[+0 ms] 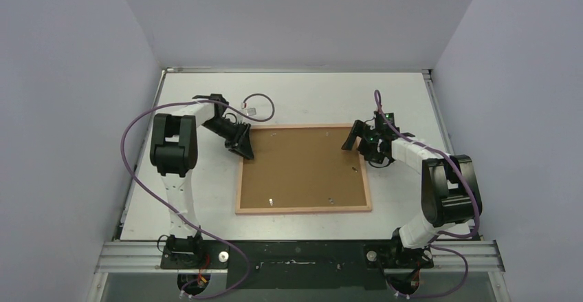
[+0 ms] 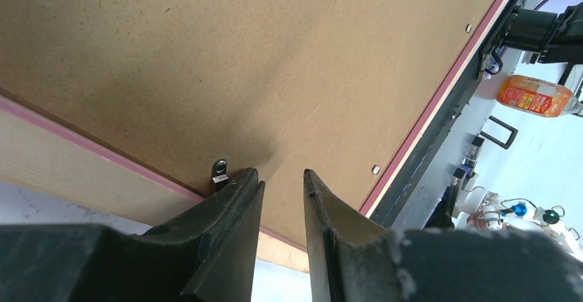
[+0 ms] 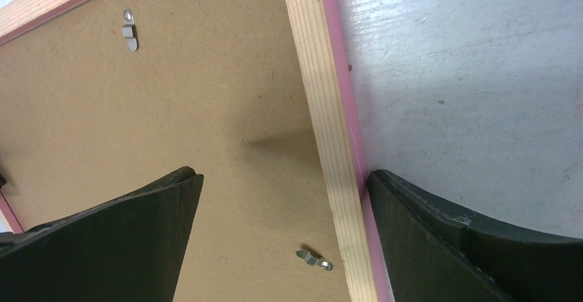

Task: Put the photo into the frame

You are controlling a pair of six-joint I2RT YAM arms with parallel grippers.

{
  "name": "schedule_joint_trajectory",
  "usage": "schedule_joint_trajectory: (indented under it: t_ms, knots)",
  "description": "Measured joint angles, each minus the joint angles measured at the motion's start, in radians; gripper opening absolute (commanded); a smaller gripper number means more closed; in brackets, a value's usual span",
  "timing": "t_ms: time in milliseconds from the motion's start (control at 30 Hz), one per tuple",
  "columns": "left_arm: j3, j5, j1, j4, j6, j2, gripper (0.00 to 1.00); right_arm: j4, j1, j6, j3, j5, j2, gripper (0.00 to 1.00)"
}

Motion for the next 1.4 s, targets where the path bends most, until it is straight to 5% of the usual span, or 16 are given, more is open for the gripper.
schedule_joint_trajectory:
  t_ms: [467, 800, 1067, 1400]
  knots:
    - [0.0, -0.001, 0.005, -0.048, 0.001, -0.083, 0.28, -0.021, -0.006, 0.002, -0.007, 0.013, -0.078, 0.98]
    - [-0.059, -0.018, 0.139, -0.032, -0.02, -0.171, 0.27, -0.051, 0.027, 0.035, 0.042, 0.09, -0.265, 0.98]
    - [-0.307, -0.04, 0.134, 0.125, -0.096, -0.171, 0.23, 0.058, 0.373, 0.226, 0.069, 0.18, -0.24, 0.96]
    - [-0.422, 0.019, 0.126, 0.296, -0.213, -0.231, 0.13, 0.348, 0.661, 0.514, 0.183, 0.211, 0.186, 0.97]
